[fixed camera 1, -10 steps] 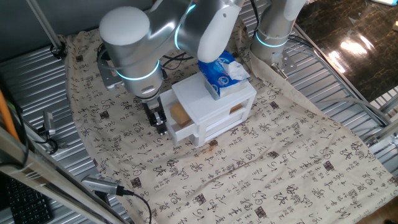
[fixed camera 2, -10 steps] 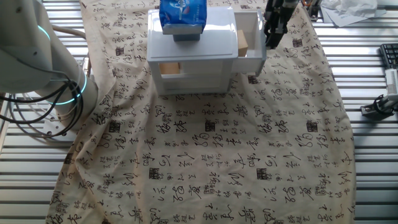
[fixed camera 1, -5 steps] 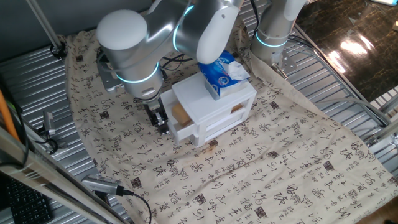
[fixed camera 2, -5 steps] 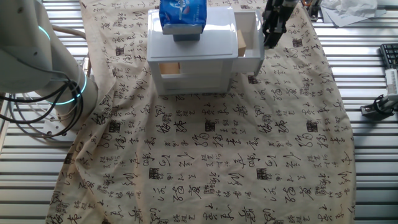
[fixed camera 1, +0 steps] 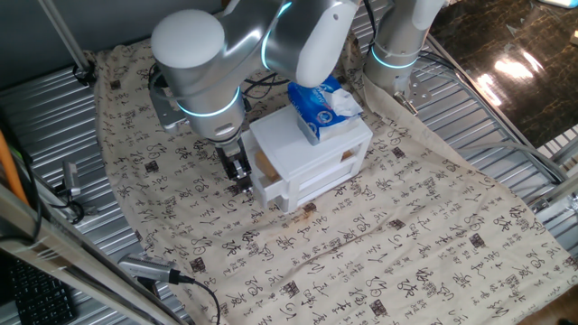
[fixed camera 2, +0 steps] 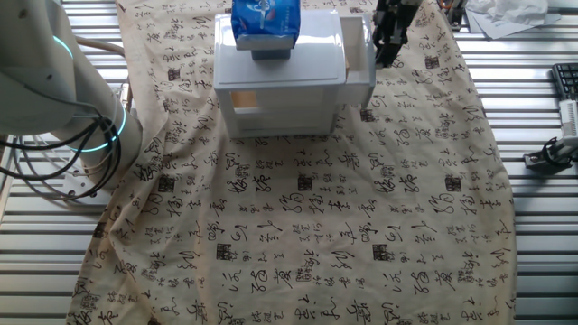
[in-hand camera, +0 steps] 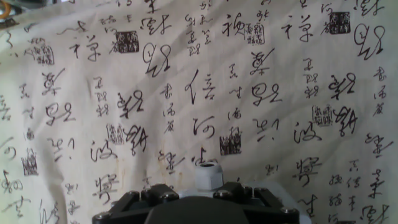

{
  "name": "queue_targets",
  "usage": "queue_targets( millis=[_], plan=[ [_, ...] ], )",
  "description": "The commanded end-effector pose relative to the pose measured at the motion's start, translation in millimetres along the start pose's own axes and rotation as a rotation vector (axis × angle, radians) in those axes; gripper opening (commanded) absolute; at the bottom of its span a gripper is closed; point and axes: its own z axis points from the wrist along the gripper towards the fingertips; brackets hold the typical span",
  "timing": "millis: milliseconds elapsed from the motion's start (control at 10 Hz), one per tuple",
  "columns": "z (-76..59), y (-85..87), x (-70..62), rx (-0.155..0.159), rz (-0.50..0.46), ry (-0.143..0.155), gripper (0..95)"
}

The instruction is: Put things in the drawer

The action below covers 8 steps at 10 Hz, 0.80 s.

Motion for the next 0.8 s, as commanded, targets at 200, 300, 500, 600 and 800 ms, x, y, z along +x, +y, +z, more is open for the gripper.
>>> queue_targets(
  millis=[200, 300, 500, 600, 800],
  plan=[
    [1.8, 0.3, 9.8, 0.002, -0.003, -0.002, 57.0],
    [1.7, 0.6, 12.7, 0.002, -0.005, -0.002, 57.0],
    [1.4, 1.2, 18.5, 0.002, -0.010, -0.002, 57.0],
    [1.3, 1.3, 19.7, 0.002, -0.010, -0.002, 57.0],
    [2.4, 2.1, 26.4, 0.001, -0.015, 0.000, 57.0]
  ],
)
